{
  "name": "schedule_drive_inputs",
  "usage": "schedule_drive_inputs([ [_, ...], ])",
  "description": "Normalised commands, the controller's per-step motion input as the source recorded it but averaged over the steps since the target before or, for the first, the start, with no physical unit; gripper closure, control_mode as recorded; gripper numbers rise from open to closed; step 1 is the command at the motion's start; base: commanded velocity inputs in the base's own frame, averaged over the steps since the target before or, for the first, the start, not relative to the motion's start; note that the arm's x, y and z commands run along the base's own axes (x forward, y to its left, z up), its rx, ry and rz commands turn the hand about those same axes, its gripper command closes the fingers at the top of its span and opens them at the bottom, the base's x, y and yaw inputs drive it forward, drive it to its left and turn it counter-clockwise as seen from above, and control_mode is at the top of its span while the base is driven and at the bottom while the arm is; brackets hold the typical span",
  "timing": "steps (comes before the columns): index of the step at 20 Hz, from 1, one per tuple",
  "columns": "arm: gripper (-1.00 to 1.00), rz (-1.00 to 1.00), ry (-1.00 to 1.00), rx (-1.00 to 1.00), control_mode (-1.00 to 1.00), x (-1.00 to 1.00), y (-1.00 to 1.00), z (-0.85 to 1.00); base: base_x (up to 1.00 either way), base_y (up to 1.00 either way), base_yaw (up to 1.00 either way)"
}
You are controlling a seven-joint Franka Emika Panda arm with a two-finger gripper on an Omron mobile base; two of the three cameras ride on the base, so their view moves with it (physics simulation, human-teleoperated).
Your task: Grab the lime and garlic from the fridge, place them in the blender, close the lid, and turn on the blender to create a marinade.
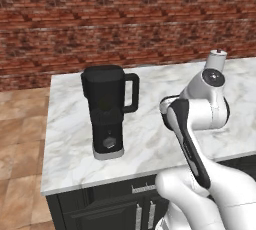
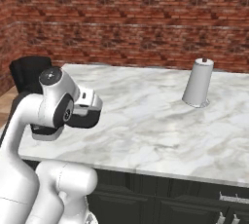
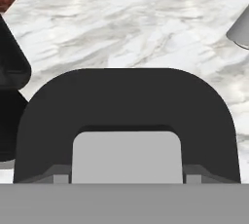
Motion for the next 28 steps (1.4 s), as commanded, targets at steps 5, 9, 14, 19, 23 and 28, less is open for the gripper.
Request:
schedule_drive_inputs([
  [5,1.0,0.0,-0.01,0.0,-1.0,-0.19,0.32,1.0,0.0,0.0,0.0],
  [9,1.0,0.0,0.0,0.0,-1.0,-0.06,0.48,1.0,0.0,0.0,0.0],
  [14,1.0,0.0,0.0,0.0,-1.0,0.0,0.51,1.0,0.0,0.0,0.0],
  [19,1.0,0.0,0.07,0.0,-1.0,0.03,0.46,0.79,0.0,0.0,0.0],
  [23,1.0,0.0,0.25,0.0,-1.0,0.47,0.72,0.06,0.0,0.0,0.0],
  [28,1.0,0.0,0.24,0.0,-1.0,0.71,0.76,0.0,0.0,0.0,0.0],
])
